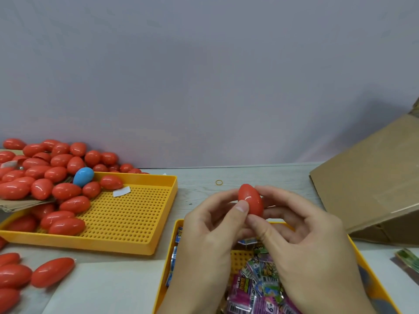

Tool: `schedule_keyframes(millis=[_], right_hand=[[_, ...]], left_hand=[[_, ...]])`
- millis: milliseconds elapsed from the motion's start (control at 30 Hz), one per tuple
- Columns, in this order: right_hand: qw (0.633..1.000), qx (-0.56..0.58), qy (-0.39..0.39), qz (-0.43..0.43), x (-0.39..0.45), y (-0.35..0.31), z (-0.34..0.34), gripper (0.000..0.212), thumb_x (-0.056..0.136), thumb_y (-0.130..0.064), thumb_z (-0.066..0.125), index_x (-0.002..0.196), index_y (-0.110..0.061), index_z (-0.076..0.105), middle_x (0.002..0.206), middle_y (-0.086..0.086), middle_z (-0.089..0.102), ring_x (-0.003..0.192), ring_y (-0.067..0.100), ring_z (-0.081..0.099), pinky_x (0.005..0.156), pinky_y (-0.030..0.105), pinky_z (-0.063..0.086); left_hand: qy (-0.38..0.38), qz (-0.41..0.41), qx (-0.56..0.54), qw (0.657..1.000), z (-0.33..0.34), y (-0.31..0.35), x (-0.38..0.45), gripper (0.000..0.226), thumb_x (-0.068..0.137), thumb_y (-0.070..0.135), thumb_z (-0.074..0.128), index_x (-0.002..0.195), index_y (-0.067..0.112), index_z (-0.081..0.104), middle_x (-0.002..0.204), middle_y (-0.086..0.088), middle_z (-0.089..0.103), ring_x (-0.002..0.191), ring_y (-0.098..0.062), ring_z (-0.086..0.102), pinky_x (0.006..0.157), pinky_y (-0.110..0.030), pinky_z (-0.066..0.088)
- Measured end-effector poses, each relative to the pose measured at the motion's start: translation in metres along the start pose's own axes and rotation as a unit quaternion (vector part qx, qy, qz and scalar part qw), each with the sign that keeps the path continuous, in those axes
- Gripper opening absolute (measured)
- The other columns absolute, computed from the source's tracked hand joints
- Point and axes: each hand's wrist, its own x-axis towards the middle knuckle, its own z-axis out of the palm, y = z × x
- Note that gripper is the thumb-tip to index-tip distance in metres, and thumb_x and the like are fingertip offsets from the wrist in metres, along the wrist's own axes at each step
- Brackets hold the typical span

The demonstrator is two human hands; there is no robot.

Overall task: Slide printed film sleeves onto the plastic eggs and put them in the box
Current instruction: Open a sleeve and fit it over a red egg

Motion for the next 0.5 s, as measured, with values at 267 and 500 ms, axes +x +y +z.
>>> schedule_keyframes(millis=[267,500], right_hand=[[1.000,0.010,-0.019,-0.005,-0.0007,0.0006,-0.0030,0.037,0.079,0.000,0.075,0.102,-0.030,0.075,0.093,0.000,0.073,0.085,0.017,0.073,0.065,0.021,0.059],[0.998,-0.047,-0.022,-0.039,-0.0005,-0.0027,0.0004,0.043,0.078,-0.008,0.081,0.103,-0.041,0.071,0.098,-0.007,0.069,0.086,0.017,0.068,0.059,0.030,0.058]], left_hand=[[0.004,-0.012,-0.009,1.000,0.0004,0.0026,-0.0009,0.026,0.078,0.019,0.060,0.095,0.013,0.080,0.082,-0.018,0.071,0.070,-0.016,0.069,0.062,-0.024,0.055],[-0.020,-0.041,-0.020,0.999,-0.0003,0.0010,-0.0016,0.024,0.083,0.020,0.061,0.093,0.007,0.078,0.096,-0.017,0.076,0.093,-0.027,0.074,0.072,-0.028,0.058]])
